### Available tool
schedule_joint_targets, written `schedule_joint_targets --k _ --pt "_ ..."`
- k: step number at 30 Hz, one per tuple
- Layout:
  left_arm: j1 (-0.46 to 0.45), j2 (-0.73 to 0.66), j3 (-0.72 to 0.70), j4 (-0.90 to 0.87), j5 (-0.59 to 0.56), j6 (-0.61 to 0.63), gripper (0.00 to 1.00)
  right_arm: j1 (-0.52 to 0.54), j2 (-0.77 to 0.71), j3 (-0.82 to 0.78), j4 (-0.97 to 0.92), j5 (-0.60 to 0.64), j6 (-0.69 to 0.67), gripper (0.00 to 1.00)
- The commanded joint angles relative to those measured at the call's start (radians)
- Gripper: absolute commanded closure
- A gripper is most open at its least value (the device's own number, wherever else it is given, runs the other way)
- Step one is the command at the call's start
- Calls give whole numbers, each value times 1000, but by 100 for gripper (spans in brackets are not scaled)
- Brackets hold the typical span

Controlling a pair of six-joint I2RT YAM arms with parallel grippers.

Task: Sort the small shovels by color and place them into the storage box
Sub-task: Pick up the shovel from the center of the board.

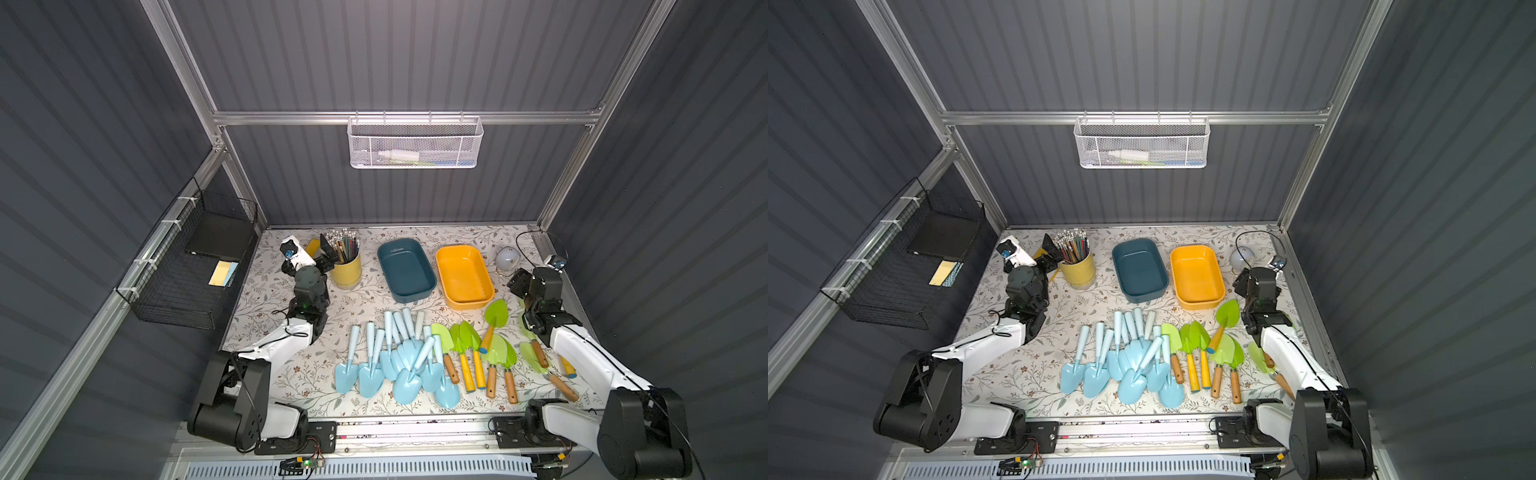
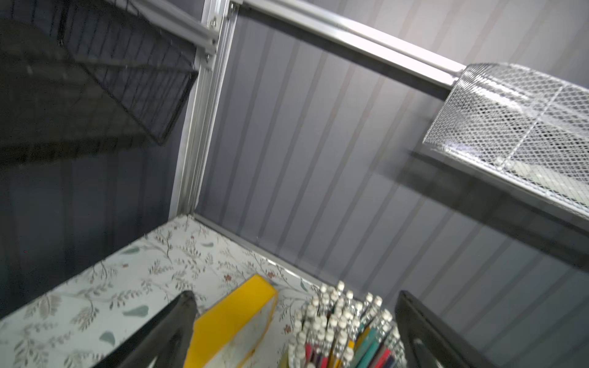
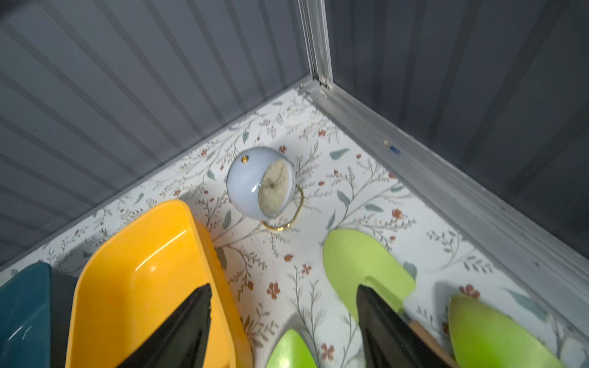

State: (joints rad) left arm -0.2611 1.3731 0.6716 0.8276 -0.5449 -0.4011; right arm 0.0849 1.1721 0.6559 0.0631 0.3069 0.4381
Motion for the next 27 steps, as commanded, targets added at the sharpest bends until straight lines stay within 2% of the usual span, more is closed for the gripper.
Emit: schedule_joint_targets --k 1,3,6,9,15,22,27 --pt "-19 -47 26 -176 5 -141 1 46 13 75 -336 6 147 33" --pt "-63 -52 38 -202 30 -161 1 81 61 122 -416 -23 180 39" --pt "-150 -50 63 -211 65 -150 1 140 162 201 -525 -78 207 41" --pt "-197 -27 79 -187 156 -144 1 187 250 267 -630 -119 264 43" --pt "-246 71 109 -98 339 -117 1 234 286 229 -660 -151 366 44" --pt "-309 164 176 -90 359 -54 1 242 291 156 -655 -179 407 46" --pt "-311 194 196 -74 346 -77 1 258 297 110 -618 -200 440 49"
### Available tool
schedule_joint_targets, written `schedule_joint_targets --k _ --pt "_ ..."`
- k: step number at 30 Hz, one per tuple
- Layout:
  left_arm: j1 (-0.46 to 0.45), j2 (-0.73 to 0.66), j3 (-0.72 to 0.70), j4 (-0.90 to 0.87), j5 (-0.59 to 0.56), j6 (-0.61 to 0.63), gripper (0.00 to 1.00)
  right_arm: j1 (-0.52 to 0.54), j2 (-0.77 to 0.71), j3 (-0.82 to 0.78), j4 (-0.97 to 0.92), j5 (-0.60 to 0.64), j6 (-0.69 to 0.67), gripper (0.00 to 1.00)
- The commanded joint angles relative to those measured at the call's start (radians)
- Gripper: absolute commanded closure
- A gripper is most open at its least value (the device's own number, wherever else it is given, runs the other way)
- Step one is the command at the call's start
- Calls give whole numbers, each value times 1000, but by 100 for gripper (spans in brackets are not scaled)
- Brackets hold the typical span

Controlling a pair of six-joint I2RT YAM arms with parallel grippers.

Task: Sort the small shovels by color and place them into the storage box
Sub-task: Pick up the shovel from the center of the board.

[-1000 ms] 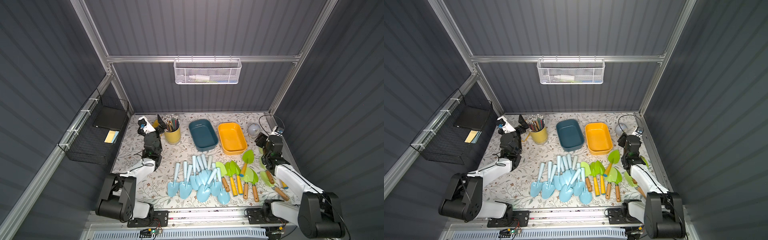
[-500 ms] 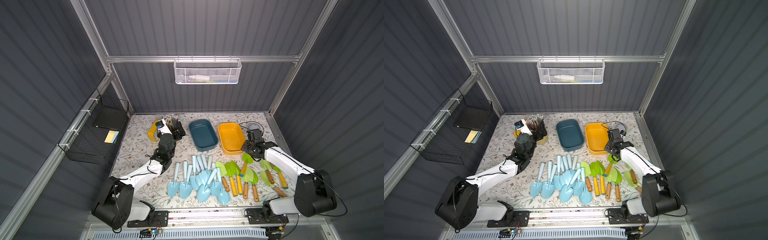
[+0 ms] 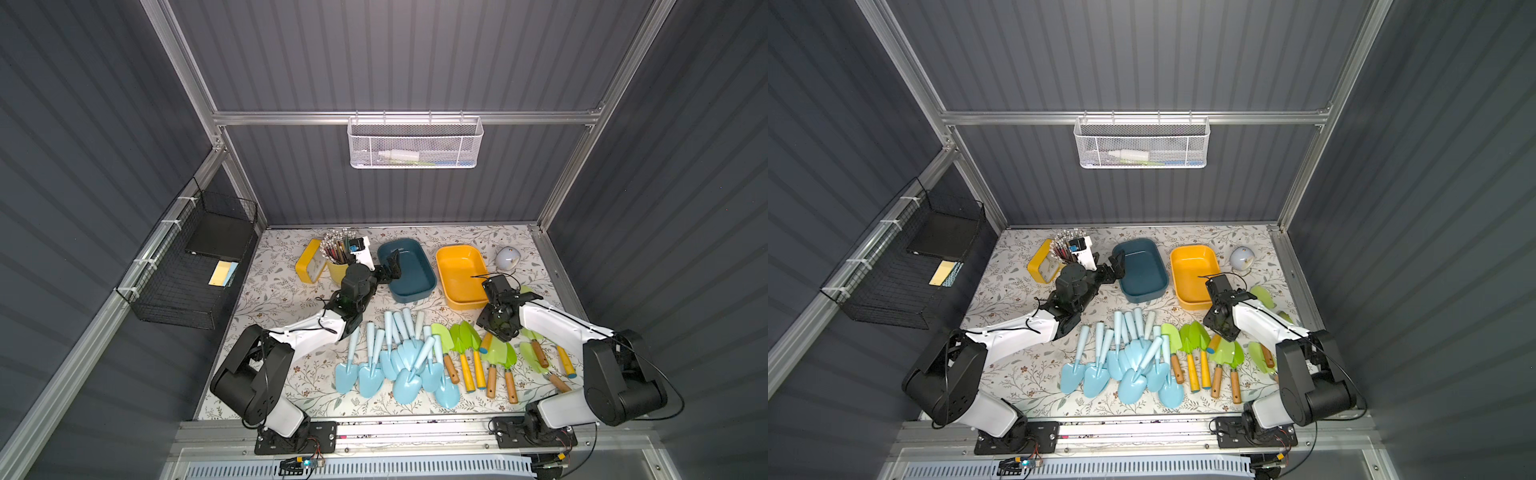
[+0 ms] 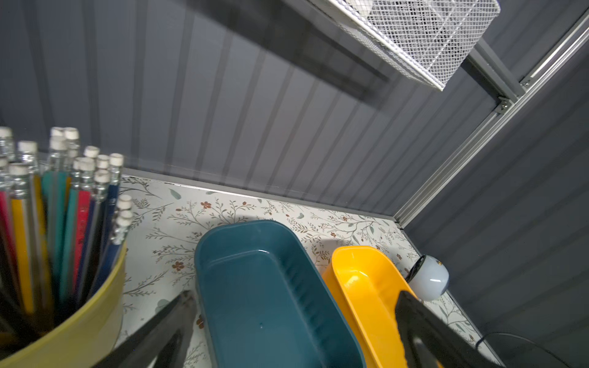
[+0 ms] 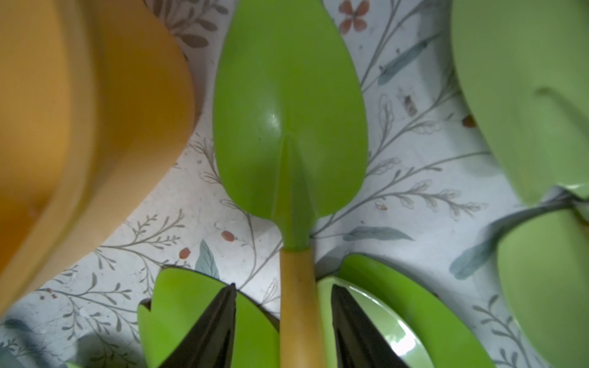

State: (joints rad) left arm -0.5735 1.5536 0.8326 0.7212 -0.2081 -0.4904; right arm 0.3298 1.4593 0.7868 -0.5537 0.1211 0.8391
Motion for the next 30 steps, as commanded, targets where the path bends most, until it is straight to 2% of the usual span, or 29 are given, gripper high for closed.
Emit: schedule_joint_targets --k 1,8,13,16,23,27,30 --pt "1 22 44 28 9 12 1 17 13 -32 10 -14 48 51" --pt "1 51 83 2 3 15 0 32 21 -98 60 -6 103 59" --pt "1 63 95 -14 -1 6 1 34 7 -126 65 25 147 81" --pt "1 63 95 -18 -1 2 1 35 -17 -110 31 77 184 90" --pt "1 56 84 -20 -6 -4 1 75 -77 71 -156 301 186 92" --pt "0 57 85 -25 -13 -3 1 120 -67 211 -186 405 101 92" --pt "1 69 95 -34 -12 -7 0 142 -15 321 -128 413 -49 91"
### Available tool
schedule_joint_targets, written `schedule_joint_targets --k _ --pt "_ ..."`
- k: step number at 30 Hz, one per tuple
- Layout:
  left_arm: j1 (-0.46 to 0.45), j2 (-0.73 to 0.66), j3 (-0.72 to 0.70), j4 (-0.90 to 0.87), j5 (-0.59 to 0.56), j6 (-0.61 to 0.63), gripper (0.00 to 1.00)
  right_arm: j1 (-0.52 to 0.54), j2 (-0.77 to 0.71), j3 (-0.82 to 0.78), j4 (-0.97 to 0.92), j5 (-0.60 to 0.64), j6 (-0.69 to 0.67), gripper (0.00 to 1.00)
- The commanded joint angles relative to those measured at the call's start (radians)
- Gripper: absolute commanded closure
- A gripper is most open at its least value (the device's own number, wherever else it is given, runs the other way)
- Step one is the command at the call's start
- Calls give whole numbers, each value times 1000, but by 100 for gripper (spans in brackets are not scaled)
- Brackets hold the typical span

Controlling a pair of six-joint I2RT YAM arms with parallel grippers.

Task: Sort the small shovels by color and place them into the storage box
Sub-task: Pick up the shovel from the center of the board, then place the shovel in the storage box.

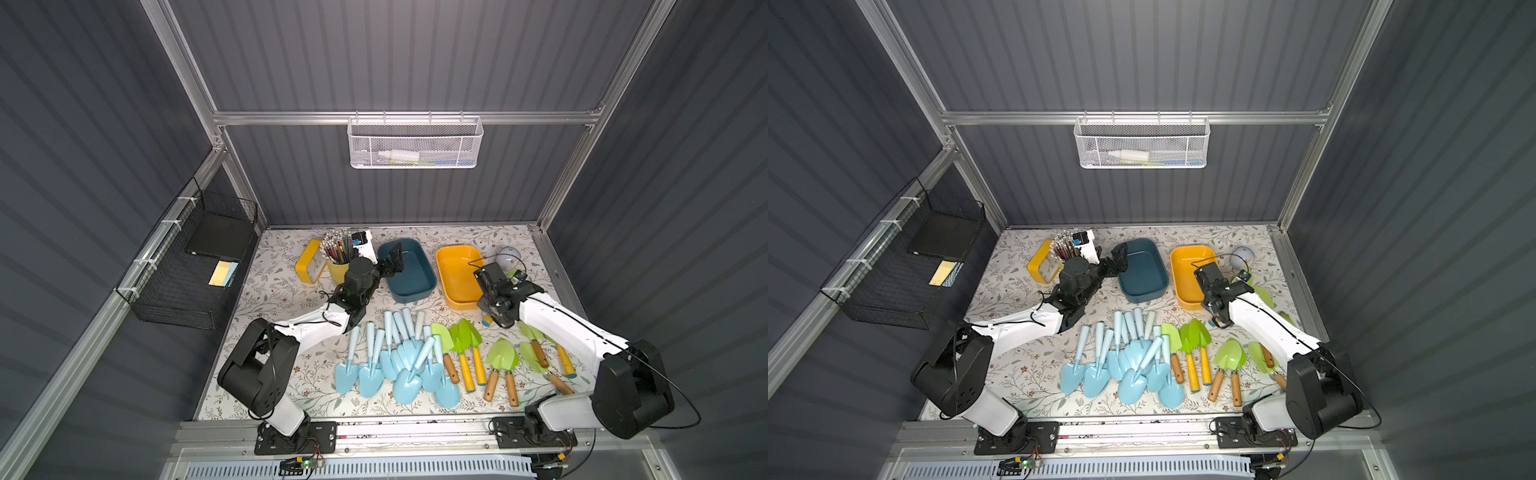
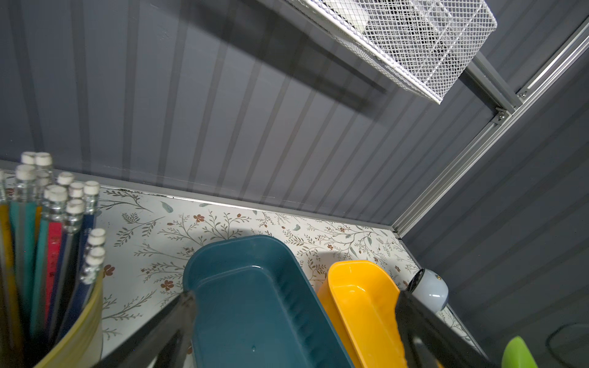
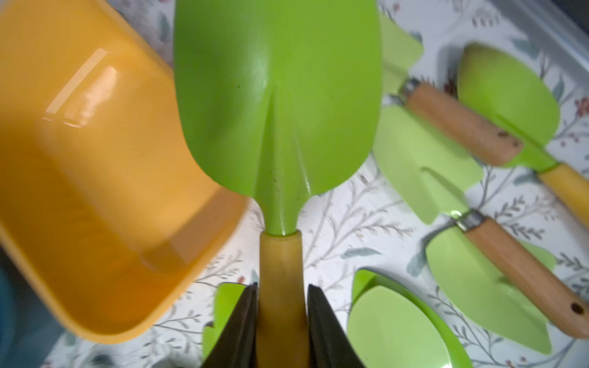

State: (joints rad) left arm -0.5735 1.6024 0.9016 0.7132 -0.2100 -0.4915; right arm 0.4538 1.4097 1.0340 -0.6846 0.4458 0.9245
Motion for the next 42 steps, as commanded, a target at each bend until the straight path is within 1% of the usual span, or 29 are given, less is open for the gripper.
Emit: schedule_joint_targets --k 1,3,6,9,13,21,27,29,31,33,36,38,40,42 --pt "2 26 30 -33 -10 -9 1 24 59 108 37 84 -206 91" --pt "1 38 41 -45 -6 -11 1 27 124 176 73 75 -318 90" --pt "1 48 55 -63 -5 -11 0 26 242 277 76 52 -452 91" --pt "1 53 63 -79 -9 -8 1 23 351 345 62 26 -527 92" --pt "1 51 69 -104 -15 -6 1 20 430 345 102 -12 -554 92" --pt "1 50 63 -153 -25 -1 0 1 538 334 167 -19 -585 92" --pt "1 50 56 -216 -17 42 1 -31 588 354 172 -18 -587 92" --pt "0 52 45 -227 0 58 1 -41 596 359 167 -19 -585 88" --pt "0 64 48 -254 14 79 1 -45 604 366 159 -23 -581 80" --pt "0 81 58 -291 28 95 1 -46 612 378 133 -14 -571 68" --pt "-3 97 71 -344 40 112 1 -46 606 391 104 10 -544 58" --pt "-7 95 76 -378 42 124 0 -47 583 387 108 9 -532 55" --pt "-13 81 72 -403 44 134 0 -46 544 372 137 -11 -522 54" --pt "-22 63 70 -430 72 152 1 -46 492 356 169 -38 -507 54"
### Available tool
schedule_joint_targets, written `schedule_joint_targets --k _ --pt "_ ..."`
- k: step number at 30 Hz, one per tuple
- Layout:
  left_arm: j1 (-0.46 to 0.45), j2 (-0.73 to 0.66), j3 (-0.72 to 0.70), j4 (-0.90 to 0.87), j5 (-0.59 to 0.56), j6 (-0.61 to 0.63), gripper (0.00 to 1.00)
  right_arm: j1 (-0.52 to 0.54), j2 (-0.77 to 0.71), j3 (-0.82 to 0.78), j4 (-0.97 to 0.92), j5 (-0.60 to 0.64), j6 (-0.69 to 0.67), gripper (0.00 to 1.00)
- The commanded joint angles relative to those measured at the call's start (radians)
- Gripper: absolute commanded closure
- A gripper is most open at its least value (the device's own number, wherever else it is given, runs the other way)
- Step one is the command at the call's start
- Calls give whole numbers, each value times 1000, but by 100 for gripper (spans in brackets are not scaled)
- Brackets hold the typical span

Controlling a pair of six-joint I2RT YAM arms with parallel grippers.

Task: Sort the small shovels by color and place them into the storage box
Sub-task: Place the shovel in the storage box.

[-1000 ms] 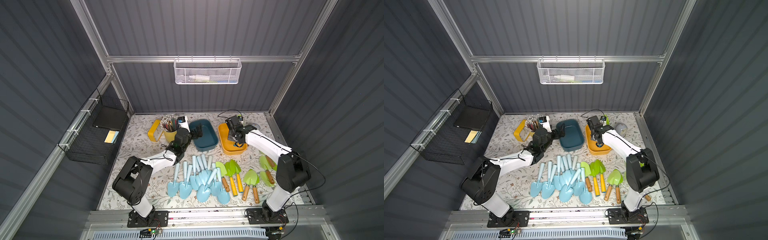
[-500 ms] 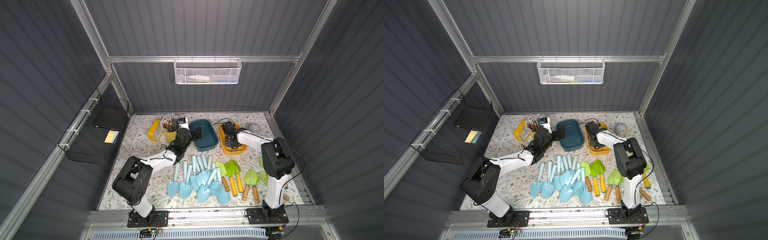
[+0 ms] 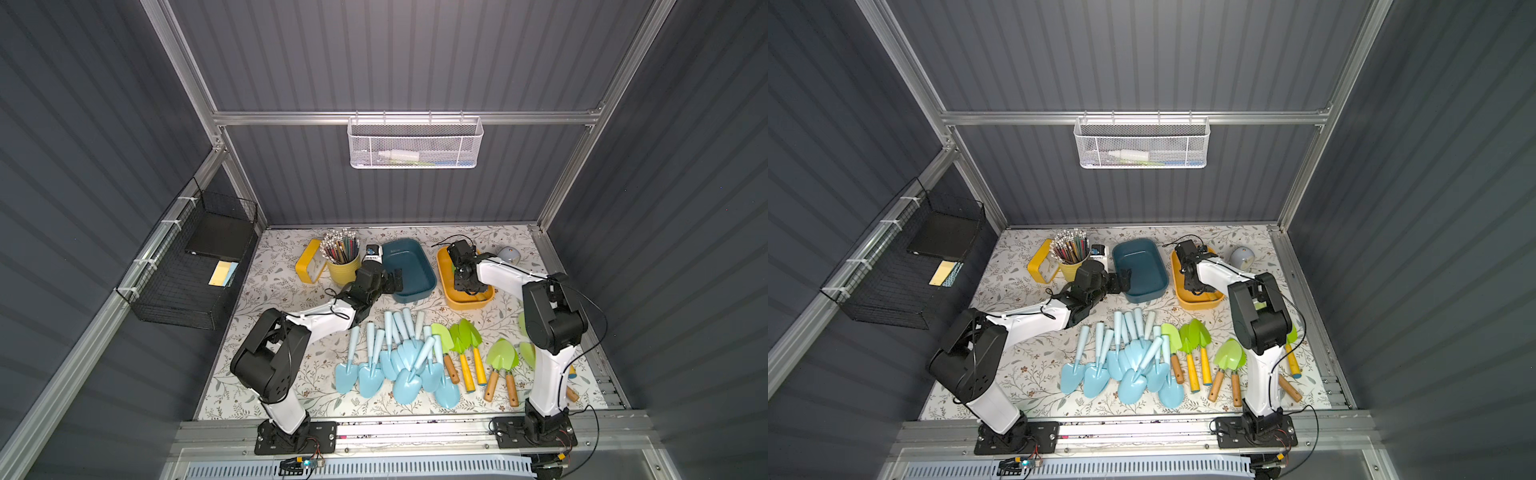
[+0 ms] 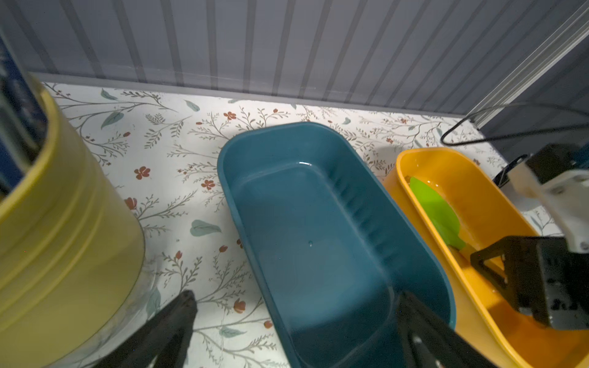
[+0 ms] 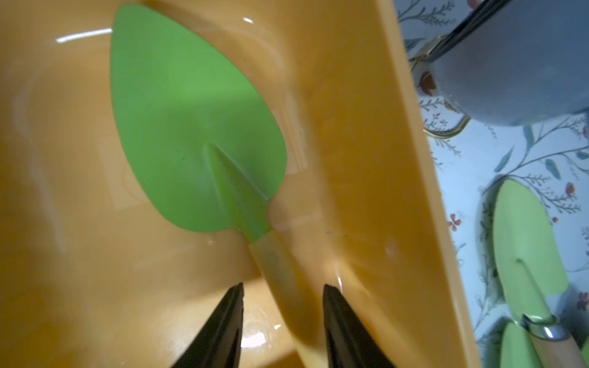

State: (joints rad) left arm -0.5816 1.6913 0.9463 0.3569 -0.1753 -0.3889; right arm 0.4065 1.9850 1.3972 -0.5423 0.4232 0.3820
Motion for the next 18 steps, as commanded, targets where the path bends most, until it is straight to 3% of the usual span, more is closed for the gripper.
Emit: schedule_joint_targets --k 1,10,18 --pt "-21 -30 29 -92 52 52 1 2 -108 -15 45 -28 42 55" --pt "-245 -7 122 -370 147 52 0 -26 -253 -23 96 -124 69 57" --pt "-464 29 257 -613 166 -89 1 -67 -287 -40 64 -253 116 60"
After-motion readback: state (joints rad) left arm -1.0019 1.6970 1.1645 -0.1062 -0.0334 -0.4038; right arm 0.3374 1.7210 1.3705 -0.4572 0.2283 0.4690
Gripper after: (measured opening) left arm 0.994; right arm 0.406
